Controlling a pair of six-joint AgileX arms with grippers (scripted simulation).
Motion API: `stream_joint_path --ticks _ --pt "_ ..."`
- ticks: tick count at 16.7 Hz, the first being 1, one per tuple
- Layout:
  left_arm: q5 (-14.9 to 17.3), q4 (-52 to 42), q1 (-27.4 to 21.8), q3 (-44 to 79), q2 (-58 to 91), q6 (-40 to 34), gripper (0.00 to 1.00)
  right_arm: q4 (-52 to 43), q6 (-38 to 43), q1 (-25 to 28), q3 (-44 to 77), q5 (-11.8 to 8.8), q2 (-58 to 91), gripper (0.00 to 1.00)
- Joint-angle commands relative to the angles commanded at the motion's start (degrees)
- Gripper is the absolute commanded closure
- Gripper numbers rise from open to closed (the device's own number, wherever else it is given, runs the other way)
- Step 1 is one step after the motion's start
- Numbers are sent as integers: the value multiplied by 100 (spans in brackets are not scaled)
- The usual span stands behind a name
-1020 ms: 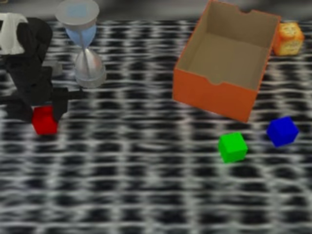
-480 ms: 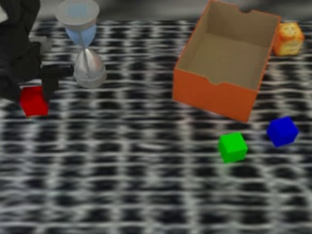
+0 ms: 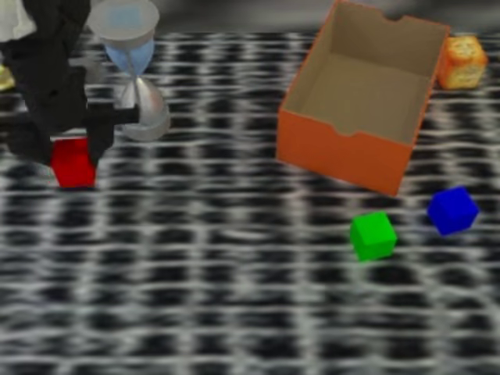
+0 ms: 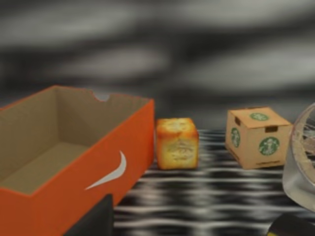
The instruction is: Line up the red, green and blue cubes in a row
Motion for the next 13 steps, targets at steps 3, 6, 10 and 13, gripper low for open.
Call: stream_joint_path --ticks 3,6,10,13 --pt "-13 -18 -738 -239 -238 -624 100 0 0 0 0 0 0 0" --pt "-24 -45 -1633 -518 -505 -1333 100 0 0 0 0 0 0 0" --pt "-43 -33 -2410 -775 -805 -1997 100 0 0 0 0 0 0 0" --pt "-45 -30 -2461 -794 -831 -2049 100 0 0 0 0 0 0 0"
